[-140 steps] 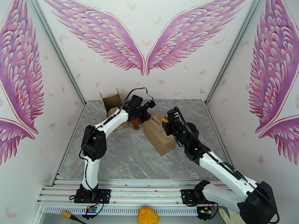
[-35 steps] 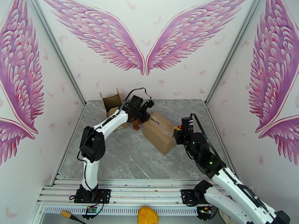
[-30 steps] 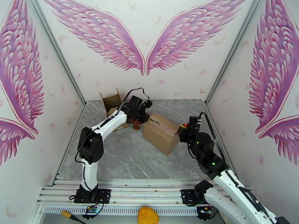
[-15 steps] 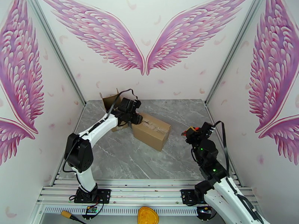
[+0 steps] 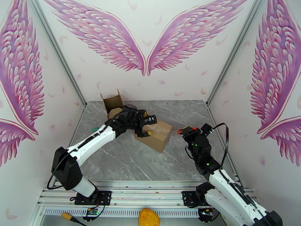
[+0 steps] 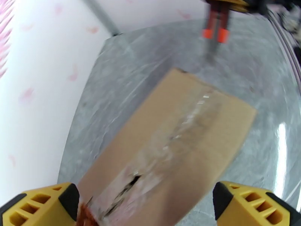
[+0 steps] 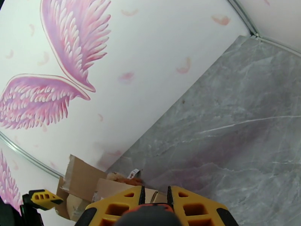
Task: Unpack the express box
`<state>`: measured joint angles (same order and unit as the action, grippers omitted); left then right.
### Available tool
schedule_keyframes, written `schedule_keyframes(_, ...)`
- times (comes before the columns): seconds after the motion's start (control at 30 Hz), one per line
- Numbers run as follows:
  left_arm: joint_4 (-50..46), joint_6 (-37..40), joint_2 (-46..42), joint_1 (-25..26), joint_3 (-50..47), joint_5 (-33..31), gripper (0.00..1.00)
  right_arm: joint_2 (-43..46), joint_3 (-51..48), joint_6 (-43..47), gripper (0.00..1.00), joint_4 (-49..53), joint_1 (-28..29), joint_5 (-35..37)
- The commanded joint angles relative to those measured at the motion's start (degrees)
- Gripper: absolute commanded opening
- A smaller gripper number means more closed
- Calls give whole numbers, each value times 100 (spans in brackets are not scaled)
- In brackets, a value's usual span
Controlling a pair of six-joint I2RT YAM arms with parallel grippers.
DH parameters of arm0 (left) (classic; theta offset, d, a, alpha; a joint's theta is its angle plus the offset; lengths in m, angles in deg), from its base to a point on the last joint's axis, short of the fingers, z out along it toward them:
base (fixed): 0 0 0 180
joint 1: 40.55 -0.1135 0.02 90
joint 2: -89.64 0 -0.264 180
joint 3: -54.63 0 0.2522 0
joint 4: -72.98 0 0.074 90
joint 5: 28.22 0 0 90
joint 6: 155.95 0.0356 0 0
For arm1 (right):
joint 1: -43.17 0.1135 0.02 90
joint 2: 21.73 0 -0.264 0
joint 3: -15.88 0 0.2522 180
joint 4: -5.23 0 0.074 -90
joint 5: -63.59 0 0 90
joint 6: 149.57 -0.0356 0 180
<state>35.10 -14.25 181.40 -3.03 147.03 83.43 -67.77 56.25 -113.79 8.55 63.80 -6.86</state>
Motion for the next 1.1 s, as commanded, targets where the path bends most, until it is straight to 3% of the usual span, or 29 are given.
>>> schedule_keyframes(0.0, -17, 1314, 16, 109, -205, 198, 99, -69, -88, -512, 0, -608, 2, 100)
schedule_keyframes(0.57, 22, 1580, 754, 287, 100, 108, 95, -446, -273, -794, 0, -1098, -6, 337)
schedule_keyframes(1.07, 494, 1474, 891, 300, 3, 26, 91, -740, -323, -1002, 0, -1500, 3, 284)
